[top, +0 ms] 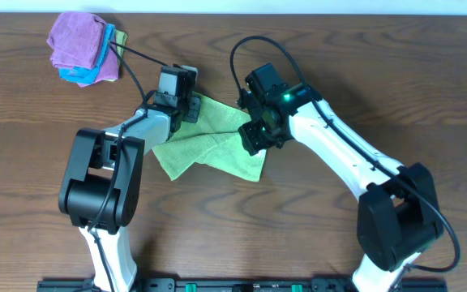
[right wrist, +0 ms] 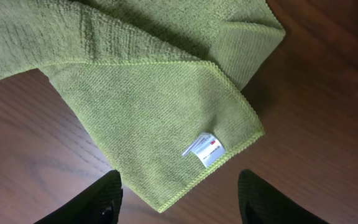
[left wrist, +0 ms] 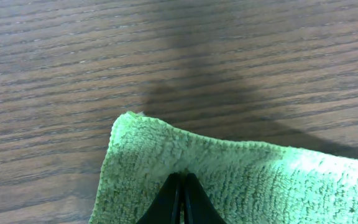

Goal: Fold the cloth

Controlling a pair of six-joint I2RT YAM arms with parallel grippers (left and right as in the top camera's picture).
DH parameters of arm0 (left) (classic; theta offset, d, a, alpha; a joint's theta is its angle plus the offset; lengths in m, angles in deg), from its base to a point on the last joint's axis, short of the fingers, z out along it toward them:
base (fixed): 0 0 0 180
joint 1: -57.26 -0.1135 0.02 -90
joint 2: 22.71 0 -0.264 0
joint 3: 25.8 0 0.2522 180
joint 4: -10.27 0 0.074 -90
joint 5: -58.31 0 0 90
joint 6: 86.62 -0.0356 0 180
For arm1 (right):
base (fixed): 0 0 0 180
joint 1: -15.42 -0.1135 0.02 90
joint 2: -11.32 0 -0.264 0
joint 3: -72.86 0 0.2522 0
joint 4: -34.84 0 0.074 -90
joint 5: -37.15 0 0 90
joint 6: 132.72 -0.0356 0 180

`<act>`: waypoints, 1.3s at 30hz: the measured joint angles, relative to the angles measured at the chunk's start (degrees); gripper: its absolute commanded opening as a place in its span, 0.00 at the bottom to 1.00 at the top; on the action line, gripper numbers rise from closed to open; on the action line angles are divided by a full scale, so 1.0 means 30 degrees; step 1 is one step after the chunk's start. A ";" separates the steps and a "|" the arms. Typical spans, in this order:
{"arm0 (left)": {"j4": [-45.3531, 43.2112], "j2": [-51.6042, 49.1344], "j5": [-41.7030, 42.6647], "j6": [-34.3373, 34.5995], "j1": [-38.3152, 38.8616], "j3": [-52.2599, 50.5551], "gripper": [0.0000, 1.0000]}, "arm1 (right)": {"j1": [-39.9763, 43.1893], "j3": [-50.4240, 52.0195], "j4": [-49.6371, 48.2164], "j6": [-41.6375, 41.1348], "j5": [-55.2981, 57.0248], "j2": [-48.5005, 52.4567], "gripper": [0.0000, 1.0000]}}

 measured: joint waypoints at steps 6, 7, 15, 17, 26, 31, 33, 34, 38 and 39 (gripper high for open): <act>0.0182 0.0000 -0.0219 0.0750 -0.0007 0.0015 0.06 | 0.0816 0.0000 -0.0605 0.0510 -0.0656 0.1625 0.57; 0.0204 0.0000 -0.0233 0.0867 -0.0007 0.0022 0.06 | 0.1049 0.0000 -0.0867 0.0656 -0.0911 0.1923 0.56; 0.0342 0.0000 -0.0372 0.1253 -0.0007 0.0080 0.06 | 0.1472 0.0000 -0.1865 0.1341 -0.1494 0.2222 0.62; 0.0342 0.0000 -0.0401 0.1341 -0.0007 0.0080 0.06 | 0.1472 0.0000 -0.1763 0.1552 -0.1479 0.2222 0.63; 0.0350 0.0000 -0.0488 0.1413 -0.0007 0.0080 0.05 | 0.1472 0.0000 -0.0954 0.1676 -0.0991 0.2259 0.60; 0.0350 0.0000 -0.0488 0.1413 -0.0007 0.0080 0.06 | 0.1472 0.0000 -0.0896 0.1741 -0.1115 0.2761 0.49; 0.0350 0.0000 -0.0488 0.1413 -0.0007 0.0080 0.05 | 0.1472 0.0000 -0.0867 0.1821 -0.1144 0.3031 0.37; 0.0350 0.0000 -0.0488 0.1413 -0.0007 0.0080 0.05 | 0.1472 0.0000 -0.0852 0.1858 -0.1158 0.3118 0.37; 0.0350 0.0000 -0.0495 0.1413 -0.0007 0.0087 0.06 | 0.1479 0.0000 -0.0663 0.1872 -0.1093 0.3228 0.68; 0.0350 0.0000 -0.0495 0.1413 -0.0007 0.0080 0.06 | 0.1501 0.0000 -0.0576 0.1858 -0.0976 0.3228 0.68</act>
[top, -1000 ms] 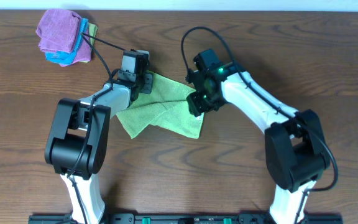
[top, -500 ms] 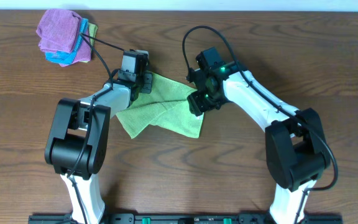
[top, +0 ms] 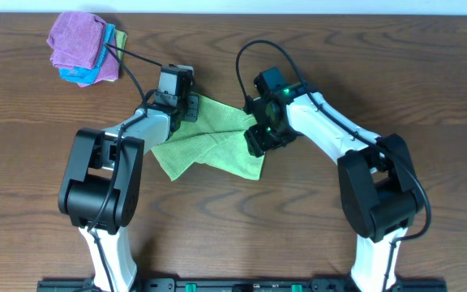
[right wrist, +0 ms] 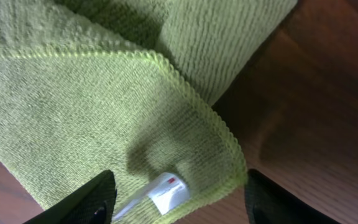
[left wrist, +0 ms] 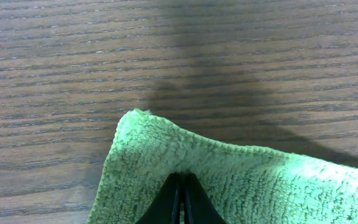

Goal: Fold the cloth

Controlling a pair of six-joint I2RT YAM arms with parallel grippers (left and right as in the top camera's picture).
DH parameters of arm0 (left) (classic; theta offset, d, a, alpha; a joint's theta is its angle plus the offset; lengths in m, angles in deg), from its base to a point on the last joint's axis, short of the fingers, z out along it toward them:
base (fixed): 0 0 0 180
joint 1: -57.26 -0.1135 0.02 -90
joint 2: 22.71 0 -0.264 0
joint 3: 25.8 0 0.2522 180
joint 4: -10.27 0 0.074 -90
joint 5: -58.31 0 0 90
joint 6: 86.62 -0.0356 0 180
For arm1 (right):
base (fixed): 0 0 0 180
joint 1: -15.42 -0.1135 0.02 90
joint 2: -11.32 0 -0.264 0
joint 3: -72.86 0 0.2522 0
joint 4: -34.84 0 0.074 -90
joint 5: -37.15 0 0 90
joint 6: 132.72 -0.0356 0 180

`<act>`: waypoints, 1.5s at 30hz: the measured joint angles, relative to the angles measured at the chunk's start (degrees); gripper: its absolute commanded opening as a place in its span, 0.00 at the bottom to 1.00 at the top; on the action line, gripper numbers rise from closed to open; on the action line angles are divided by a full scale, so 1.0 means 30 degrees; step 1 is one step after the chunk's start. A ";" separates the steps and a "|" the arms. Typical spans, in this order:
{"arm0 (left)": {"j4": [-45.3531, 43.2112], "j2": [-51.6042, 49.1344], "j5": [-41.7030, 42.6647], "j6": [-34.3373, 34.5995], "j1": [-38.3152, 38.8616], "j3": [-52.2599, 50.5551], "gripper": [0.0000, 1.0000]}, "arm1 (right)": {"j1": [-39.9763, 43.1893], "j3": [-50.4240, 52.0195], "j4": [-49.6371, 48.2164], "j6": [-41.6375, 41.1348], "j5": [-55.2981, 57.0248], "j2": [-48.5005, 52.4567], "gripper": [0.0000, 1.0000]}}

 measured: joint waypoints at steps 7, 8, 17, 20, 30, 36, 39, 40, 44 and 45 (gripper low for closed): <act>0.0000 0.0000 0.0000 0.0000 0.0000 0.0007 0.06 | 0.0831 0.0000 0.0000 -0.0197 -0.0146 0.0000 0.45; 0.0000 0.0000 0.0000 0.0000 0.0000 0.0000 0.06 | 0.0867 0.0000 -0.0087 -0.0211 -0.0306 0.0000 0.45; 0.0000 0.0000 0.0007 0.0000 -0.0051 0.0007 0.06 | 0.0874 0.0000 -0.0430 -0.0233 -0.1836 0.0000 0.33; 0.0000 0.0000 0.0007 0.0000 -0.0131 0.0000 0.06 | 0.0874 0.0000 -0.0423 -0.0211 -0.2025 0.0000 0.11; -0.0015 0.0000 0.0007 0.0007 -0.0197 0.0000 0.05 | 0.0874 0.0000 0.0000 -0.0189 -0.3381 0.0000 0.01; -0.0007 0.0000 -0.0386 0.0000 -0.0197 0.0007 0.06 | 0.0780 0.0000 0.1086 -0.0109 -0.5056 0.0000 0.01; -0.0007 0.0000 -0.0576 0.0007 -0.0197 0.0007 0.06 | 0.0430 0.0000 0.1749 0.0095 -0.5523 -0.0015 0.01; 0.0000 0.0000 -0.0583 0.0007 -0.0197 0.0000 0.06 | 0.0262 0.0000 0.1945 0.0168 -0.5617 -0.0058 0.02; 0.0000 0.0000 -0.0583 0.0007 -0.0211 0.0007 0.06 | -0.0233 0.0000 0.2200 0.0226 -0.5756 -0.0554 0.02; 0.0000 0.0000 -0.0583 0.0007 -0.0226 0.0000 0.06 | -0.0342 0.0000 0.2222 0.0233 -0.5741 -0.0831 0.01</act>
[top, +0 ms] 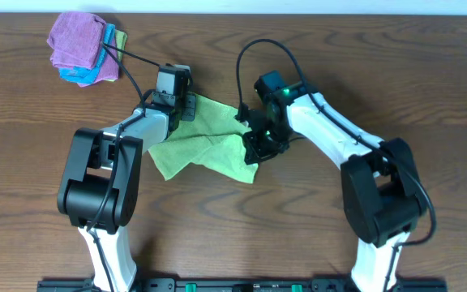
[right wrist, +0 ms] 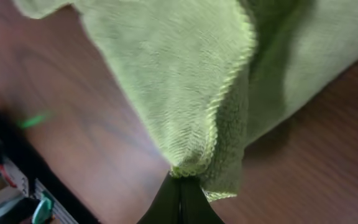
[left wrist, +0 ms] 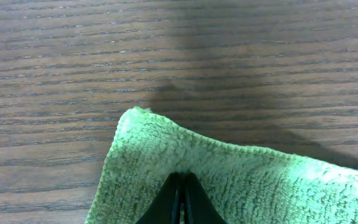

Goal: Fold the cloth

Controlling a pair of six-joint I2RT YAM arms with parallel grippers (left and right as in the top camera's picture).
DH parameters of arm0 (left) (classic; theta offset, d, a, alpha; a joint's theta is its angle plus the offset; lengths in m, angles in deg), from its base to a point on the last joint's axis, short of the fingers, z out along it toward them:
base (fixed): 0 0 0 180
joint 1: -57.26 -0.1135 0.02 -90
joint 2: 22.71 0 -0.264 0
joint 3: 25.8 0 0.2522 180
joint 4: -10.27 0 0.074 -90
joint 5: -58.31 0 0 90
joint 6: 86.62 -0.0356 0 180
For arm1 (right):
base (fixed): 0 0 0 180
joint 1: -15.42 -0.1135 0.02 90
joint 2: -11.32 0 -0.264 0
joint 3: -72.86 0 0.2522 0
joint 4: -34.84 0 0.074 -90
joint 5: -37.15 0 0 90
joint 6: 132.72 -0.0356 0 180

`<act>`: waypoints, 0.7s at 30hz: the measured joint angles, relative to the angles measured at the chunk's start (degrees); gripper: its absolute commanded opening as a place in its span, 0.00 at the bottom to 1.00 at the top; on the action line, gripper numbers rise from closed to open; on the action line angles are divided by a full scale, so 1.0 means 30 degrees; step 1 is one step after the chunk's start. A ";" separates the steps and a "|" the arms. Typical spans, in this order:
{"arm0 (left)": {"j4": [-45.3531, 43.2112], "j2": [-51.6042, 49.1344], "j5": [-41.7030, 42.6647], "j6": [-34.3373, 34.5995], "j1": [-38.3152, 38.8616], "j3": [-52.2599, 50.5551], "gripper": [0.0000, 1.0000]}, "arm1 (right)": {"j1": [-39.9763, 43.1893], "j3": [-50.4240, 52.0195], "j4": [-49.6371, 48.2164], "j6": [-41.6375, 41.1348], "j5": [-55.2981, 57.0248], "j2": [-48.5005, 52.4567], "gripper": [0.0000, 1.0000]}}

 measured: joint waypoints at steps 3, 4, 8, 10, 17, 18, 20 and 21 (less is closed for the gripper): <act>0.0000 0.0000 0.0000 0.0000 -0.0117 0.0000 0.06 | -0.0255 0.0000 0.0007 -0.0015 0.0379 -0.1122 0.02; 0.0000 0.0000 0.0000 0.0000 -0.0182 0.0007 0.06 | -0.0335 0.0000 0.0015 -0.0015 0.0634 -0.1574 0.02; 0.0000 0.0000 0.0000 0.0007 -0.0342 0.0000 0.06 | -0.1093 0.0000 0.0189 -0.0015 0.1297 -0.2827 0.02; 0.0007 0.0000 -0.0007 0.0080 -0.0350 0.0007 0.06 | -0.2011 0.0000 0.0357 -0.0015 0.1464 -0.2943 0.02; 0.0007 0.0000 0.0000 0.0138 -0.0364 0.0000 0.05 | -0.3781 0.0000 0.1268 -0.0109 0.1872 -0.2943 0.02; 0.0000 0.0000 0.0007 0.0146 -0.0386 0.0007 0.06 | -0.3891 0.0007 0.1552 -0.0138 0.1953 -0.2951 0.02; 0.0000 0.0000 0.0007 0.0146 -0.0488 0.0000 0.06 | -0.3993 0.0007 0.2025 -0.0160 0.2164 -0.2943 0.02; 0.0000 0.0000 0.0015 0.0146 -0.0619 0.0000 0.06 | -0.4044 0.0007 0.2463 -0.0160 0.2382 -0.2951 0.02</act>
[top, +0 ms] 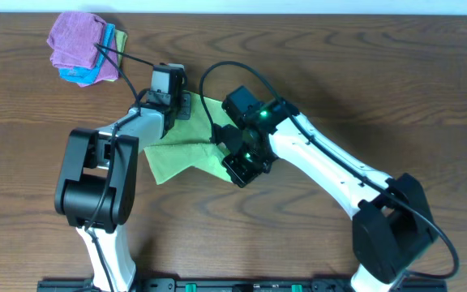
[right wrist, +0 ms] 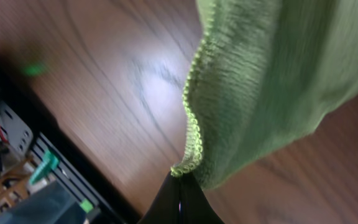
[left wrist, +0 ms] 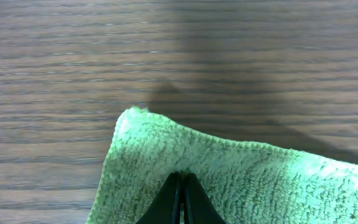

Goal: Fold the cloth

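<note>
The green cloth (top: 177,152) lies crumpled on the wooden table (top: 363,89), left of centre. My left gripper (left wrist: 180,177) is shut on the cloth (left wrist: 241,180) near its far corner, pinning it by the table top. My right gripper (right wrist: 180,176) is shut on a hemmed corner of the cloth (right wrist: 266,81) and holds it lifted, the fabric hanging from the jaws. In the overhead view the right gripper (top: 240,162) sits over the cloth's right part, hiding it; the left gripper (top: 177,104) is at the cloth's top edge.
A pile of folded cloths (top: 83,47), purple on blue, lies at the far left corner of the table. Black cables loop above both wrists. The table's near edge with the arm bases (top: 242,284) shows at the bottom.
My right gripper, still shut on the cloth corner, has moved left and toward the near side, carrying the corner over the cloth. The left gripper has stayed put.
At first my right gripper stood open above the cloth's tagged right corner while the left held the far corner. It then came lower over that corner, then was shut on it and lifted. Now it holds the corner further left over the cloth.
</note>
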Controlling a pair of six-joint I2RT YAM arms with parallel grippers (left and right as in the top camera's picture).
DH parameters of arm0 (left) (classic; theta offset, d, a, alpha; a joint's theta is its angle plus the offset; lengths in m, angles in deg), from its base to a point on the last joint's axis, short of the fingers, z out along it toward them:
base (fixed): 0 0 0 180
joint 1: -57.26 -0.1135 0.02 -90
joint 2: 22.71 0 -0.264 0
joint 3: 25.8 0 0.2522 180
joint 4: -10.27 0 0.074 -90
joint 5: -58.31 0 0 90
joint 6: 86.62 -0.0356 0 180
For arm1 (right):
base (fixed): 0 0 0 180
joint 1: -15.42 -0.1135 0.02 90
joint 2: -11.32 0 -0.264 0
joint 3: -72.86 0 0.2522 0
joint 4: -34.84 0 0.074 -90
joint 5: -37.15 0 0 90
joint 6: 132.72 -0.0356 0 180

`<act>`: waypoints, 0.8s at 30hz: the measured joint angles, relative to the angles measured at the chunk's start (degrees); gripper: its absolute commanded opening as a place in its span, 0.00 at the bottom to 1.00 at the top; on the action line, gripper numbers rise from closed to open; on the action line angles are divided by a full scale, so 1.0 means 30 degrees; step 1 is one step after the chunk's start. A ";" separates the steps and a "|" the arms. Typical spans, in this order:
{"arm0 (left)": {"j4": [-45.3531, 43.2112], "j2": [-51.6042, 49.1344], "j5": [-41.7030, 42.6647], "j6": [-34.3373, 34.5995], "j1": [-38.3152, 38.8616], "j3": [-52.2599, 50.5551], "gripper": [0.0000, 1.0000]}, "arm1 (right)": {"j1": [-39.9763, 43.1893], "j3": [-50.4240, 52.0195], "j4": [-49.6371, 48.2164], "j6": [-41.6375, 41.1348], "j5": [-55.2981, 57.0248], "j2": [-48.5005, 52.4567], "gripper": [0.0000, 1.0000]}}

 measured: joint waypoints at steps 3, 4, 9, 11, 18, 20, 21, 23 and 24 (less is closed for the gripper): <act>-0.0036 0.0000 0.0131 0.0000 -0.0605 0.0007 0.06 | -0.0182 0.0029 0.0772 -0.0044 0.0430 0.0007 0.01; -0.0036 0.0000 0.0175 0.0000 -0.0765 0.0007 0.05 | -0.0233 0.0051 0.0925 -0.0058 0.0503 0.0007 0.02; -0.0131 0.0000 0.0503 0.0000 -0.1246 0.0000 0.06 | -0.0605 0.1093 0.1115 -0.0175 0.0692 0.0007 0.38; -0.0153 0.0000 0.0568 0.0000 -0.1253 0.0000 0.06 | -0.0699 0.1617 0.1195 -0.0204 0.0765 0.0007 0.42; -0.0168 0.0000 0.0656 0.0000 -0.1282 0.0000 0.06 | -0.0670 0.1800 -0.0648 -0.0925 0.2062 0.0000 0.55; -0.0175 0.0000 0.0656 0.0000 -0.1282 0.0000 0.05 | -0.0605 0.1821 -0.2149 -0.1064 0.2288 0.0007 0.37; -0.0175 0.0000 0.0656 0.0000 -0.1282 0.0000 0.06 | -0.0597 0.1821 -0.2929 -0.1013 0.2353 0.0000 0.08; -0.0175 0.0000 0.0721 0.0000 -0.1282 0.0000 0.05 | -0.0576 0.1829 -0.4685 -0.1202 0.2616 0.0000 0.01; -0.0175 0.0000 0.0772 0.0000 -0.1282 0.0000 0.06 | -0.0546 0.1829 -0.5705 -0.1282 0.2827 0.0000 0.01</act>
